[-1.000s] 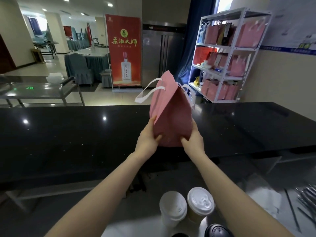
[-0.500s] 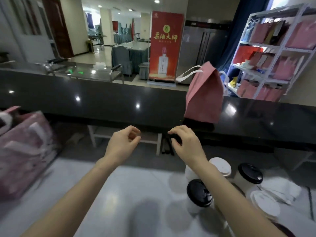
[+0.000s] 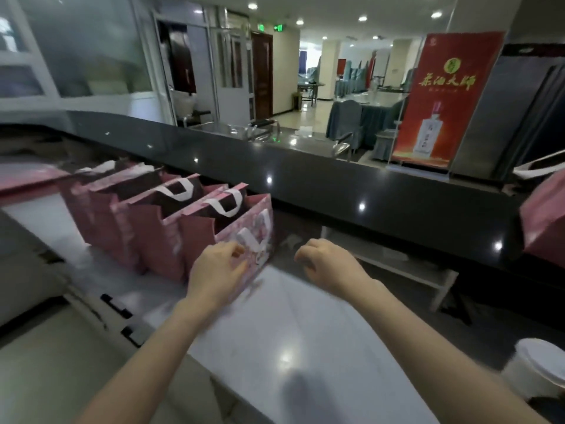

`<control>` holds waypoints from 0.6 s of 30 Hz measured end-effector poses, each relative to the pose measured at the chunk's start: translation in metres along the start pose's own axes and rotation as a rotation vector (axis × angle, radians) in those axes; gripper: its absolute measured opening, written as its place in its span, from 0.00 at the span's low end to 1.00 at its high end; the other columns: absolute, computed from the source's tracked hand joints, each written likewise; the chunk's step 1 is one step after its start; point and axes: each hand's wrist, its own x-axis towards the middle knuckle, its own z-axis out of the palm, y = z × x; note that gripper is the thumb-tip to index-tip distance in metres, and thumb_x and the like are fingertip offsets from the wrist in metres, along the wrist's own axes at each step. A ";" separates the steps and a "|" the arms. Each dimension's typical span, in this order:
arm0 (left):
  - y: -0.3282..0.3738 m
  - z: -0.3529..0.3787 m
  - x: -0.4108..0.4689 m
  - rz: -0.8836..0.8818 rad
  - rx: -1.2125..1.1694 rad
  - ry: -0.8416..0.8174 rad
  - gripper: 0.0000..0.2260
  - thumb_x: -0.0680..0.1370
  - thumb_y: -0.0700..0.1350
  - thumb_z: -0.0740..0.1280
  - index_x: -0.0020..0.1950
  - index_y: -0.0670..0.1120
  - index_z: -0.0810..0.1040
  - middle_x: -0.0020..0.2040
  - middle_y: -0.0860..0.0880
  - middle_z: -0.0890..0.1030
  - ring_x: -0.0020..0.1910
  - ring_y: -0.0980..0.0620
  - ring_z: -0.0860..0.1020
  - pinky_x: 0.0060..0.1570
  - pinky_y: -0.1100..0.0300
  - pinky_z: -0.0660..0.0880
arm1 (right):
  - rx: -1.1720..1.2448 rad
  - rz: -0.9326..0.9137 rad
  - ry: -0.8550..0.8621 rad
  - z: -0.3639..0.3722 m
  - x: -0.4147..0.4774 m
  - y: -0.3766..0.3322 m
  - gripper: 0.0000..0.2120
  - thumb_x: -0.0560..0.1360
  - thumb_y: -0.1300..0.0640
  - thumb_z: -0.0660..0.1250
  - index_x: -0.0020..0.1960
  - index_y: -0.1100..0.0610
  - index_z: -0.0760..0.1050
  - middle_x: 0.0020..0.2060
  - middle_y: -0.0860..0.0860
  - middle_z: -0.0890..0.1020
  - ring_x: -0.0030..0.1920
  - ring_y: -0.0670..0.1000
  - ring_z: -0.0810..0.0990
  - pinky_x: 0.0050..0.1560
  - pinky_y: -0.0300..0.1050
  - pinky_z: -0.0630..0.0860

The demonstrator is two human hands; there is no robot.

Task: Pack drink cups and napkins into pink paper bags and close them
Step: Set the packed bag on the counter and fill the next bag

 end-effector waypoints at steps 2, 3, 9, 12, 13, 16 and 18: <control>-0.020 -0.004 0.019 0.013 0.050 -0.010 0.09 0.73 0.46 0.70 0.52 0.47 0.81 0.50 0.49 0.81 0.50 0.46 0.76 0.49 0.52 0.74 | -0.005 -0.015 -0.001 0.010 0.037 -0.011 0.14 0.76 0.58 0.60 0.60 0.52 0.76 0.54 0.50 0.78 0.55 0.54 0.75 0.51 0.51 0.75; -0.028 -0.005 0.031 0.031 0.068 -0.012 0.09 0.74 0.46 0.70 0.53 0.47 0.81 0.50 0.49 0.80 0.51 0.46 0.76 0.49 0.52 0.74 | -0.008 -0.021 0.002 0.015 0.056 -0.015 0.15 0.76 0.57 0.61 0.62 0.52 0.75 0.55 0.51 0.77 0.56 0.54 0.74 0.52 0.52 0.75; -0.064 0.005 0.100 0.145 0.247 -0.081 0.20 0.73 0.58 0.68 0.63 0.52 0.76 0.58 0.53 0.76 0.59 0.50 0.71 0.58 0.54 0.68 | -0.166 -0.100 -0.012 0.044 0.160 -0.023 0.23 0.74 0.59 0.63 0.69 0.52 0.69 0.64 0.51 0.73 0.61 0.55 0.71 0.58 0.47 0.68; -0.074 0.014 0.121 0.149 0.334 -0.184 0.20 0.73 0.60 0.66 0.63 0.54 0.75 0.58 0.54 0.76 0.58 0.50 0.72 0.53 0.54 0.68 | -0.252 -0.128 -0.066 0.059 0.195 -0.023 0.30 0.71 0.61 0.67 0.71 0.50 0.65 0.65 0.50 0.71 0.65 0.54 0.69 0.64 0.47 0.65; -0.077 0.016 0.125 0.162 0.338 -0.200 0.17 0.74 0.58 0.66 0.58 0.53 0.76 0.55 0.54 0.76 0.56 0.50 0.72 0.49 0.54 0.68 | -0.283 -0.139 -0.095 0.063 0.204 -0.023 0.32 0.70 0.62 0.68 0.71 0.50 0.65 0.66 0.50 0.70 0.66 0.53 0.68 0.66 0.47 0.64; -0.083 0.019 0.131 0.185 0.299 -0.224 0.06 0.74 0.51 0.65 0.48 0.49 0.76 0.47 0.52 0.77 0.50 0.49 0.74 0.38 0.57 0.66 | -0.382 -0.170 -0.172 0.072 0.222 -0.020 0.26 0.69 0.61 0.70 0.66 0.52 0.69 0.62 0.51 0.72 0.65 0.55 0.69 0.68 0.48 0.61; -0.088 0.018 0.132 0.206 0.253 -0.230 0.05 0.74 0.49 0.65 0.46 0.49 0.76 0.44 0.52 0.77 0.48 0.50 0.73 0.36 0.58 0.65 | -0.435 -0.187 -0.191 0.074 0.226 -0.017 0.15 0.72 0.62 0.67 0.58 0.55 0.73 0.56 0.53 0.75 0.61 0.56 0.71 0.68 0.50 0.61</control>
